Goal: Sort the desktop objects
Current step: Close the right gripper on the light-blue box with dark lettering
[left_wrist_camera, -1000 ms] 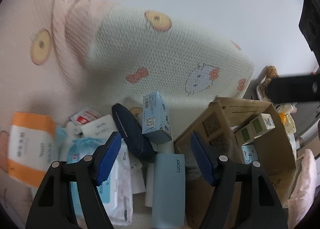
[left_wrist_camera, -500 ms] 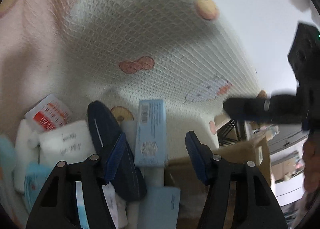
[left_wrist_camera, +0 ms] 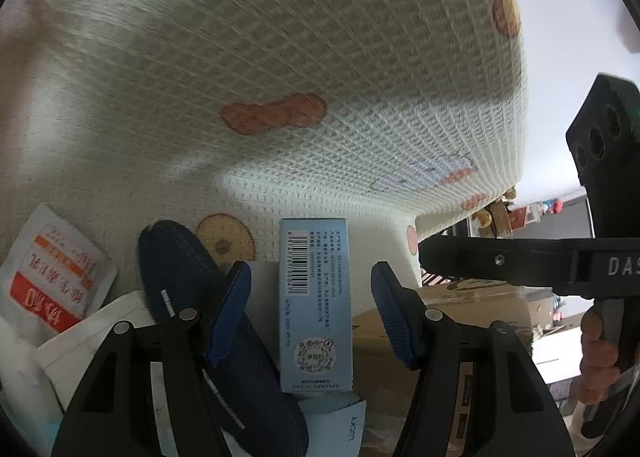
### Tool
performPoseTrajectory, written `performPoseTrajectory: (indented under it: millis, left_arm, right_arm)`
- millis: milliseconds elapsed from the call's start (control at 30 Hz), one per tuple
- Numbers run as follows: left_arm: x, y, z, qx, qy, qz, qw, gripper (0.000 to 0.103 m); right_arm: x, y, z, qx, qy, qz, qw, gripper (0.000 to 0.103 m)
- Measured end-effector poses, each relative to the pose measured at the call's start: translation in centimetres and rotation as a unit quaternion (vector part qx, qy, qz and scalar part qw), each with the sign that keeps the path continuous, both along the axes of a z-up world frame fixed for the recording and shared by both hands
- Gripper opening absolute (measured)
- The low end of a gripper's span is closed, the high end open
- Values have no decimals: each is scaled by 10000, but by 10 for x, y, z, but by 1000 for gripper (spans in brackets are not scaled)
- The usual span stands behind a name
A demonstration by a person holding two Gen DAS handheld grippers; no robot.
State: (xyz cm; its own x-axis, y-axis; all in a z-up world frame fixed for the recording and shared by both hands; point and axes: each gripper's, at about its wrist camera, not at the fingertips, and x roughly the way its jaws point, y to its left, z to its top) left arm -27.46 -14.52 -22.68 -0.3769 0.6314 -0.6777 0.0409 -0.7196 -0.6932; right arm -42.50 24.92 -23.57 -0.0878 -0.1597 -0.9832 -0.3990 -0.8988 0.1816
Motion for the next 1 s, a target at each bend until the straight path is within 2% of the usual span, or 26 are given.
performPoseTrajectory:
  millis: [67,100,133,167,267,333,467,567,733,867,1000]
  left_arm:
    - [0,3,-4,130,-27,11,9999,66]
    - [0,5,-5,154,-14,41,9999,62]
    - [0,7,-6,170,-57,65,9998,56]
    - [1,7,-8,118,-155,87,9998,42]
    - [4,5,-7,141,-241,154,9995,42]
    - [7,0,-5,167,-217,199,9994,41]
    - [25,-22,14,215,56,481,9986,41]
    - [41,-36,27,360,274,816,9956,41]
    - [66,-56,44,546,504,1263,9892,41]
    - [83,-58,57,525,668,1338,9874,41]
    - [100,-52,63,342,829,1288,9876,41]
  right_arm:
    - [-2,0,-1,-19,-32,-21,10000,24]
    - [-2,0,-1,-18,-19,-13,10000,24]
    - [-1,0,-1,21,-4,7,10000,24]
    - [-1,0,0,91,4,24,10000,24]
    - [2,0,3,295,51,156,9994,24]
    - [5,-1,4,159,135,233,9995,24]
    - [10,-6,8,42,306,444,9985,24]
    - [14,-16,13,173,469,737,9960,24]
    - [29,-40,18,2,715,1323,9886,26]
    - [41,-61,22,29,911,1838,9787,40]
    - [54,-79,29,-142,1381,2173,9662,58]
